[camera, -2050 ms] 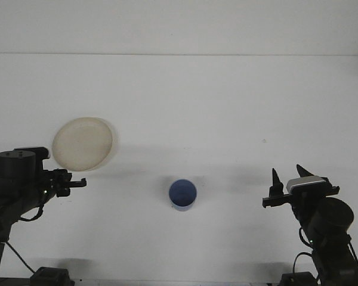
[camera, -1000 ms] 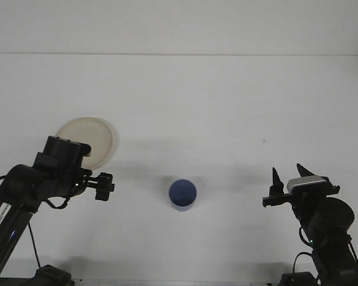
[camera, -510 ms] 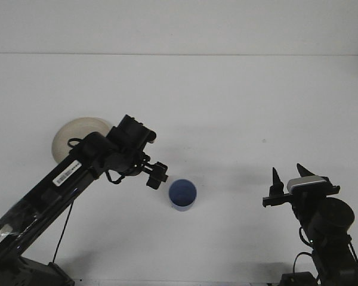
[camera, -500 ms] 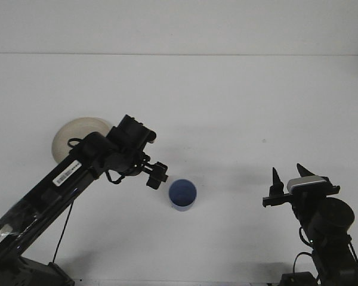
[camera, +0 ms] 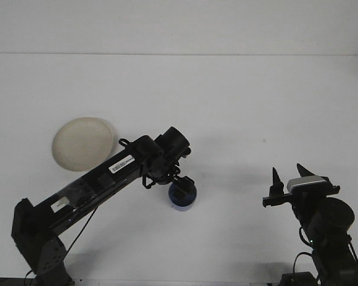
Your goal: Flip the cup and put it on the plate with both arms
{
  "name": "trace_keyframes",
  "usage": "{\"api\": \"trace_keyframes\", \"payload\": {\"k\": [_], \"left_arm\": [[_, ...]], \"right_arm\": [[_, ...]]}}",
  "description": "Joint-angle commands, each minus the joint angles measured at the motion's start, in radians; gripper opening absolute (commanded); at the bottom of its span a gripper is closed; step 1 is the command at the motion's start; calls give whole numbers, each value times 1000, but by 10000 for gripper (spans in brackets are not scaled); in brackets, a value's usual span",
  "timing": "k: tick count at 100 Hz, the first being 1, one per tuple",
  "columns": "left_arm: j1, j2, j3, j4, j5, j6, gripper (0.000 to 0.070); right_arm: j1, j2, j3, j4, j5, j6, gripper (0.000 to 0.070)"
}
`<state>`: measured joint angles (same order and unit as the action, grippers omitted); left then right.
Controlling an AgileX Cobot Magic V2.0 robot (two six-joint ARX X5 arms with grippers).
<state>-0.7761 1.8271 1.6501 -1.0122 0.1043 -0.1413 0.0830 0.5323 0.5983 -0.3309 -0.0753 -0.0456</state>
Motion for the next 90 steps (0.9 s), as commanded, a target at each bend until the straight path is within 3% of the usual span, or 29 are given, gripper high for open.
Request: {"api": "trace_keyframes", "payload": {"k": [1, 24, 30, 41, 46, 75, 90], "left_arm": [[-10, 43, 24, -4, -4, 20, 503], [-10, 106, 24, -3, -5, 26, 473], [-11, 108, 24, 0, -4, 30, 361], [-12, 108, 24, 7, -4, 49, 86], [-12, 108, 24, 5, -5, 51, 0], [-8, 106, 61, -51, -9, 75, 6], [24, 89, 159, -135, -92, 98, 6]], "right_arm": [[1, 3, 4, 10, 2, -3, 437], [1, 3, 4, 9, 2, -3, 437], [1, 3, 4, 9, 2, -3, 437], [1, 3, 4, 9, 2, -3, 437], [1, 3, 4, 10, 2, -3, 437], [1, 3, 4, 10, 2, -3, 437], [1, 3, 4, 10, 2, -3, 437]]}}
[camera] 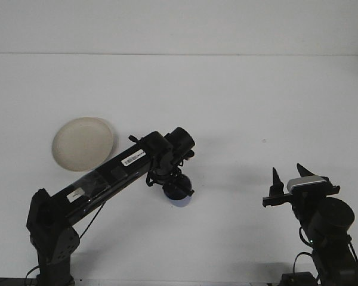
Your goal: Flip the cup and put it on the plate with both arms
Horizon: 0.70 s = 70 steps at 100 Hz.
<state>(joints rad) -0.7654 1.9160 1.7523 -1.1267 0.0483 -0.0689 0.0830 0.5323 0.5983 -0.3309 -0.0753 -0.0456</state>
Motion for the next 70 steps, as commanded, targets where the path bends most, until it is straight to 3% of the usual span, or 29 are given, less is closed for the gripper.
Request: {"api": "trace_keyframes", "payload": {"k": [1, 30, 70], "left_arm": [[17, -3, 64, -25, -40, 27, 6], [219, -35, 269, -111, -182, 50, 6], [622, -34, 268, -124, -186, 48, 6]], "right_arm": [[1, 3, 4, 10, 2, -3, 437], [1, 3, 4, 10, 2, -3, 437], [1, 3, 4, 10, 4, -4, 437]]}}
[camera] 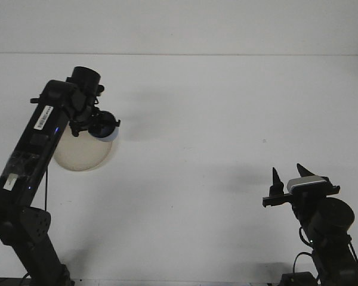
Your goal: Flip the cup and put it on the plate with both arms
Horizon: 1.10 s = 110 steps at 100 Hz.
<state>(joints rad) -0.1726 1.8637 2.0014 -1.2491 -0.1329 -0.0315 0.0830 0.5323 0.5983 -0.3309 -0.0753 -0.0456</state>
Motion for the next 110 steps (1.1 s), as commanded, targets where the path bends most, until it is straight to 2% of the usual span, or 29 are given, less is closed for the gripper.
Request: {"api": "trace_keyframes", "payload": {"k": [1, 35, 63, 79, 94, 110], "left_arm": [[36, 18, 18, -1, -5, 10, 6], [195, 19, -82, 52, 21, 0, 6], [234, 21, -192, 151, 29, 1, 6], [255, 22, -196, 159, 34, 1, 6], [273, 27, -196, 170, 77, 2, 6], [275, 55, -196, 169, 78, 2, 6]], "right_arm": [[1, 3, 4, 10, 5, -4, 437], [1, 3, 4, 12, 5, -4, 437], [1, 3, 4, 14, 5, -4, 438], [1, 3, 4, 14, 5, -4, 438], [1, 3, 4, 14, 5, -4, 437], [1, 3, 4, 14, 5, -4, 437]]}}
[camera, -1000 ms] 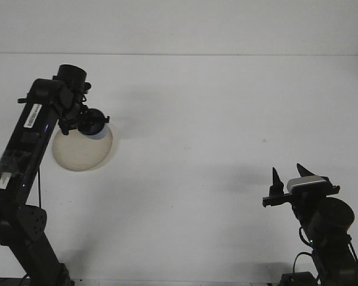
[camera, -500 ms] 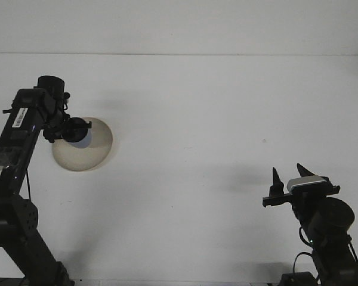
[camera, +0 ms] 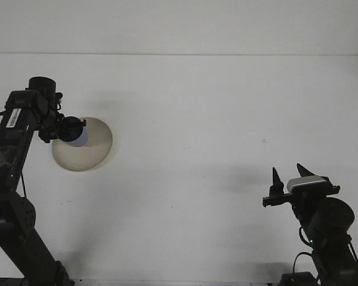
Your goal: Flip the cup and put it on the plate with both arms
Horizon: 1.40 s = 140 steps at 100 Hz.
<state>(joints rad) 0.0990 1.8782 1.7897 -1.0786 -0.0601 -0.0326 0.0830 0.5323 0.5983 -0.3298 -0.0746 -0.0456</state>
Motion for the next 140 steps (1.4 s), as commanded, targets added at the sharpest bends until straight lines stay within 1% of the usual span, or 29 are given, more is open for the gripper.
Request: {"api": "trace_keyframes", "payload": {"k": [1, 25, 41, 44, 48, 50, 51, 52, 57, 62, 65, 71, 83, 110, 140], "left_arm": [[3, 42, 16, -3, 5, 3, 6], [5, 102, 16, -12, 5, 3, 7], [6, 121, 16, -12, 5, 3, 19], [6, 123, 16, -11, 6, 3, 31], [6, 124, 16, -11, 8, 3, 81], [6, 124, 16, -10, 8, 2, 129], [6, 124, 16, -10, 8, 2, 129], [6, 124, 16, -9, 8, 2, 161], [6, 124, 16, -3, 8, 2, 267], [6, 124, 16, 2, 8, 2, 354], [6, 124, 16, 3, 8, 2, 391], [6, 124, 19, 3, 8, 2, 428], [7, 123, 49, -15, 8, 2, 428], [6, 108, 218, -127, 8, -6, 428], [6, -45, 217, -173, 8, -27, 428]], "right_arm": [[1, 3, 4, 13, 4, -4, 438], [1, 3, 4, 12, 4, -4, 438], [1, 3, 4, 12, 4, -4, 438], [1, 3, 4, 12, 4, -4, 437], [1, 3, 4, 12, 4, -4, 438], [1, 3, 4, 12, 4, -4, 437], [1, 3, 4, 12, 4, -4, 438], [1, 3, 4, 12, 4, -4, 437], [1, 3, 4, 12, 4, -4, 438], [1, 3, 4, 12, 4, -4, 438], [1, 3, 4, 12, 4, -4, 438], [1, 3, 4, 12, 4, -4, 437], [1, 3, 4, 12, 4, -4, 437], [1, 3, 4, 12, 5, -4, 438], [1, 3, 4, 12, 5, -4, 437]]}}
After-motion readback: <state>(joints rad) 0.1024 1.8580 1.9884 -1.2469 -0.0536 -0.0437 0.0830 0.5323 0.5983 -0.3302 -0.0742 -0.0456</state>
